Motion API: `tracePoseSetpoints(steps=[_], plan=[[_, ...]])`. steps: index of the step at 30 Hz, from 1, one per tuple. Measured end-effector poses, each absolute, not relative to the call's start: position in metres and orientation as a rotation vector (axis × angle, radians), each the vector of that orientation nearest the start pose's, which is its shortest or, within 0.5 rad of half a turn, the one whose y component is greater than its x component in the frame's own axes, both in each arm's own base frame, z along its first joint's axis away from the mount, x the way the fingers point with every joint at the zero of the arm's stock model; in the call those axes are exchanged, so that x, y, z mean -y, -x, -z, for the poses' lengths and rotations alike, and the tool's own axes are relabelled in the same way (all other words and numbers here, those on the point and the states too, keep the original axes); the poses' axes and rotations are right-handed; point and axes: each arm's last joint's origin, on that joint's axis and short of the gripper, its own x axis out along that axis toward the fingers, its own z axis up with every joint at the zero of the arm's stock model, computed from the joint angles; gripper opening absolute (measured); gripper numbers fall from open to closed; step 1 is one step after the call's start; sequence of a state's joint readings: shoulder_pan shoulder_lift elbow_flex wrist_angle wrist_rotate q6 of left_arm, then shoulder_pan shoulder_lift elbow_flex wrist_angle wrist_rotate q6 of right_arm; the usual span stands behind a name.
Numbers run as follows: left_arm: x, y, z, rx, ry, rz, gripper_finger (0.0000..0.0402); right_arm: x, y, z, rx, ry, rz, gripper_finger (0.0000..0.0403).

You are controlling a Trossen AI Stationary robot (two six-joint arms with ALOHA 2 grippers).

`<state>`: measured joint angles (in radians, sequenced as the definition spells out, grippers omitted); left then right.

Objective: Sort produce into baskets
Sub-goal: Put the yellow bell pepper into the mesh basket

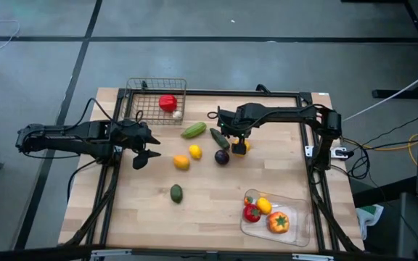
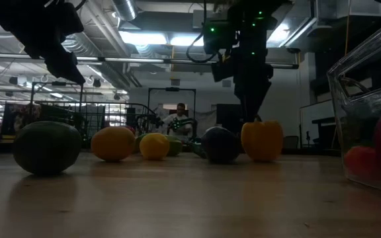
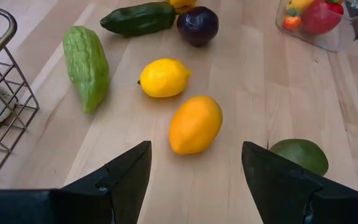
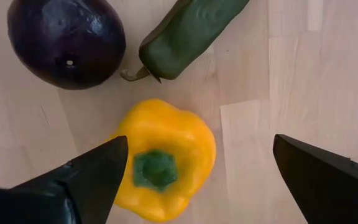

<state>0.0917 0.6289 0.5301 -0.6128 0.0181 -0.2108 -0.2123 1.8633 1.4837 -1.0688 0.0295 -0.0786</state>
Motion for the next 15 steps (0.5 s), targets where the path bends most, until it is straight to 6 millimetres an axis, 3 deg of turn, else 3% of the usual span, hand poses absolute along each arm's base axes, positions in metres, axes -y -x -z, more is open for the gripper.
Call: tracePoseSetpoints(steps=[8,15], plan=[[-0.0113,-0.129,-0.2312,-0.701,0.241,-0.145,0.0247,0.0749,-0.3496,-0.2253,-1.447,-0.112,0.117,0.0399],[-0.0113,-0.129,-0.2312,-0.701,0.241,-0.145,0.0247,0.0755,-0.3469,-0.2276,-1.456,0.036,-0.042,0.0399]])
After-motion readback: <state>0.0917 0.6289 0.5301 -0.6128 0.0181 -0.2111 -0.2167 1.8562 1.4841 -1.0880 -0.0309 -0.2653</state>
